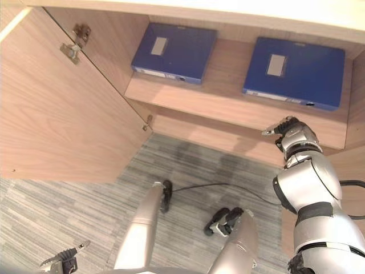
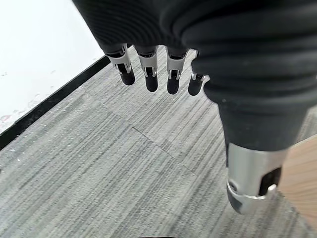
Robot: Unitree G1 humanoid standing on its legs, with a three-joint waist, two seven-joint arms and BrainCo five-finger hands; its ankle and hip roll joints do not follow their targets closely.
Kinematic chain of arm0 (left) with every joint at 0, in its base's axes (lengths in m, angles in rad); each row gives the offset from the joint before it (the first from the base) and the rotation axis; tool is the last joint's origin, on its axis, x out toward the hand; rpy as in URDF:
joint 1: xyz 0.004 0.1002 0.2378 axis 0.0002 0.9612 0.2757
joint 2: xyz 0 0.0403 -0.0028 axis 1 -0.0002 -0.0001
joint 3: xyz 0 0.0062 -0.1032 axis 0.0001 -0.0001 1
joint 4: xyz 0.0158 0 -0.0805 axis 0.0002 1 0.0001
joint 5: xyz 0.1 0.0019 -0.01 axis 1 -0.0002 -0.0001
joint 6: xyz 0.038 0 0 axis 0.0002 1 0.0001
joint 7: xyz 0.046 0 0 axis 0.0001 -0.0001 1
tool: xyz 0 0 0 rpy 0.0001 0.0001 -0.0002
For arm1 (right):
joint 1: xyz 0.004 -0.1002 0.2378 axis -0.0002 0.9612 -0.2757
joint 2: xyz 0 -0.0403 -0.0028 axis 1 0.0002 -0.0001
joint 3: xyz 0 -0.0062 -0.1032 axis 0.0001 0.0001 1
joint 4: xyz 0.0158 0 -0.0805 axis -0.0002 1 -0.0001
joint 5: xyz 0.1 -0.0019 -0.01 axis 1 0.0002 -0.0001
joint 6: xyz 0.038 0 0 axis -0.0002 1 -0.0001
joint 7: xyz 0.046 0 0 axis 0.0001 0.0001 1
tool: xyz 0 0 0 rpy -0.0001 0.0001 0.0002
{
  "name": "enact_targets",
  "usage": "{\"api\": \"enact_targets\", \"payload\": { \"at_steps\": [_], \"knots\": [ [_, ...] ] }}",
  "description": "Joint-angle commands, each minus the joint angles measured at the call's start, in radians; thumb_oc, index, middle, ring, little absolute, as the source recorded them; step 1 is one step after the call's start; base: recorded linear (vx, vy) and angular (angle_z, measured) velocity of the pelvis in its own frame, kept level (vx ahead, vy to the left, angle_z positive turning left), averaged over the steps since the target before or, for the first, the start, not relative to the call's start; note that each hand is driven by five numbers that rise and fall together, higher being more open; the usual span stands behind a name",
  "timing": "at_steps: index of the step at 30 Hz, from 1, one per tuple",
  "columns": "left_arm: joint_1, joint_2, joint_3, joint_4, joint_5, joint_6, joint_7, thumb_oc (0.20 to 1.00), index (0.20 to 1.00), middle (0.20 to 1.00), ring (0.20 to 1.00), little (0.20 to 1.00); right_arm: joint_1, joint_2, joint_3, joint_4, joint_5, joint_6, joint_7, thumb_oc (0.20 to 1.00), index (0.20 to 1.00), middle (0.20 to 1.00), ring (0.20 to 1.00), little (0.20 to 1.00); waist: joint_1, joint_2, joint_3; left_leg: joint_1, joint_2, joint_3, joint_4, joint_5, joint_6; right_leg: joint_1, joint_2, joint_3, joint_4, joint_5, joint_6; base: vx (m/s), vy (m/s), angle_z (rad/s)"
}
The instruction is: Put the empty folder in the office cabinet
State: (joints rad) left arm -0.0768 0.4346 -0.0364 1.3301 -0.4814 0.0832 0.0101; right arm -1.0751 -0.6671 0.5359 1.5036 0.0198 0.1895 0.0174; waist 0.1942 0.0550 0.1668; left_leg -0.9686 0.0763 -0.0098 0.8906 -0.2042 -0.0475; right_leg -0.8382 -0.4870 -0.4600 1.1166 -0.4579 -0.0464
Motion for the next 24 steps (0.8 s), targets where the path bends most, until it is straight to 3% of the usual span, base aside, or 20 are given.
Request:
{"api": "enact_targets", "payload": {
  "at_steps": [1,3,6,7,8,9,11,14,15,20,24],
  "knots": [
    [0.012,0.038,0.02,0.033,0.05,-0.006,0.016,1.0,1.0,1.0,1.0,1.0,-0.027,-0.007,-0.044,0.047,0.038,-0.001,-0.013,1.0,1.0,1.0,1.0,1.0,0.027,-0.003,0.028,0.079,0.027,0.04,-0.15,-0.004,0.021,0.128,0.009,0.09,-0.215,0.101,0.086,0.0,0.0,0.0],
    [0.015,0.026,0.022,0.033,0.062,-0.016,0.02,1.0,1.0,1.0,1.0,1.0,0.033,0.017,-0.097,0.029,0.065,-0.004,-0.023,1.0,1.0,1.0,1.0,1.0,0.028,-0.01,0.034,0.198,0.019,0.046,-0.279,0.042,0.009,0.248,0.035,0.047,-0.348,0.17,0.124,0.02,-0.007,0.02],
    [0.012,0.014,0.024,0.033,0.067,-0.02,0.024,1.0,1.0,1.0,1.0,1.0,0.084,0.047,-0.133,0.012,0.094,-0.01,-0.03,1.0,1.0,1.0,1.0,1.0,0.025,-0.016,0.035,0.271,0.018,0.051,-0.359,0.073,0.0,0.325,0.057,0.023,-0.43,0.207,0.141,0.03,-0.021,-0.03],
    [-0.001,-0.01,0.022,0.043,0.084,-0.021,0.03,1.0,1.0,1.0,1.0,1.0,0.168,0.119,-0.213,-0.016,0.209,-0.021,-0.048,1.0,1.0,1.0,1.0,1.0,0.013,-0.025,0.03,0.391,0.022,0.061,-0.482,0.119,-0.017,0.446,0.098,-0.001,-0.581,0.266,0.158,0.09,-0.036,-0.15],
    [-0.001,-0.026,0.024,0.047,0.091,-0.023,0.033,1.0,1.0,1.0,1.0,1.0,0.212,0.16,-0.279,-0.041,0.307,-0.044,-0.065,1.0,1.0,1.0,1.0,1.0,0.005,-0.028,0.023,0.431,0.026,0.072,-0.527,0.134,-0.025,0.483,0.114,-0.006,-0.633,0.283,0.164,0.09,-0.039,-0.34],
    [0.001,-0.024,0.022,0.047,0.091,-0.024,0.033,1.0,1.0,1.0,1.0,1.0,0.217,0.162,-0.281,-0.045,0.308,-0.043,-0.067,1.0,1.0,1.0,1.0,1.0,0.007,-0.029,0.027,0.442,0.027,0.073,-0.535,0.138,-0.026,0.494,0.117,-0.008,-0.642,0.286,0.164,0.09,0.003,-0.32],
    [0.009,-0.106,0.012,0.066,0.11,-0.029,0.043,1.0,1.0,1.0,1.0,1.0,0.34,0.3,-0.398,-0.088,0.53,-0.108,-0.102,1.0,1.0,1.0,1.0,1.0,-0.019,-0.038,0.0,0.615,0.048,0.112,-0.746,0.226,-0.06,0.629,0.176,-0.034,-0.865,0.373,0.193,0.11,-0.02,-0.4],
    [0.019,-0.131,0.018,0.069,0.108,-0.035,0.047,1.0,1.0,1.0,1.0,1.0,0.407,0.341,-0.4,-0.097,0.541,-0.116,-0.101,1.0,1.0,1.0,1.0,1.0,-0.036,-0.044,-0.026,0.703,0.063,0.138,-0.865,0.281,-0.082,0.705,0.221,-0.047,-1.002,0.423,0.203,0.06,-0.017,-0.45],
    [0.026,-0.146,0.022,0.078,0.115,-0.038,0.044,1.0,1.0,1.0,1.0,1.0,0.461,0.37,-0.389,-0.096,0.509,-0.118,-0.094,1.0,1.0,1.0,1.0,1.0,-0.052,-0.05,-0.061,0.767,0.067,0.167,-0.952,0.312,-0.092,0.747,0.253,-0.047,-1.087,0.46,0.212,0.04,0.009,-0.47],
    [0.044,-0.16,0.028,0.09,0.143,-0.038,0.031,1.0,1.0,1.0,1.0,1.0,0.554,0.397,-0.376,-0.096,0.444,-0.115,-0.08,1.0,1.0,1.0,1.0,1.0,-0.082,-0.06,-0.115,0.813,0.072,0.209,-0.978,0.323,-0.087,0.791,0.294,-0.035,-1.189,0.512,0.202,0.0,0.031,-0.27],
    [0.059,-0.179,0.029,0.1,0.187,-0.034,0.008,1.0,1.0,1.0,1.0,1.0,0.671,0.404,-0.367,-0.091,0.375,-0.113,-0.06,1.0,1.0,1.0,1.0,1.0,-0.12,-0.079,-0.173,0.848,0.088,0.251,-0.978,0.302,-0.082,0.792,0.318,0.008,-1.204,0.499,0.202,0.01,0.018,-0.34]
  ]
}}
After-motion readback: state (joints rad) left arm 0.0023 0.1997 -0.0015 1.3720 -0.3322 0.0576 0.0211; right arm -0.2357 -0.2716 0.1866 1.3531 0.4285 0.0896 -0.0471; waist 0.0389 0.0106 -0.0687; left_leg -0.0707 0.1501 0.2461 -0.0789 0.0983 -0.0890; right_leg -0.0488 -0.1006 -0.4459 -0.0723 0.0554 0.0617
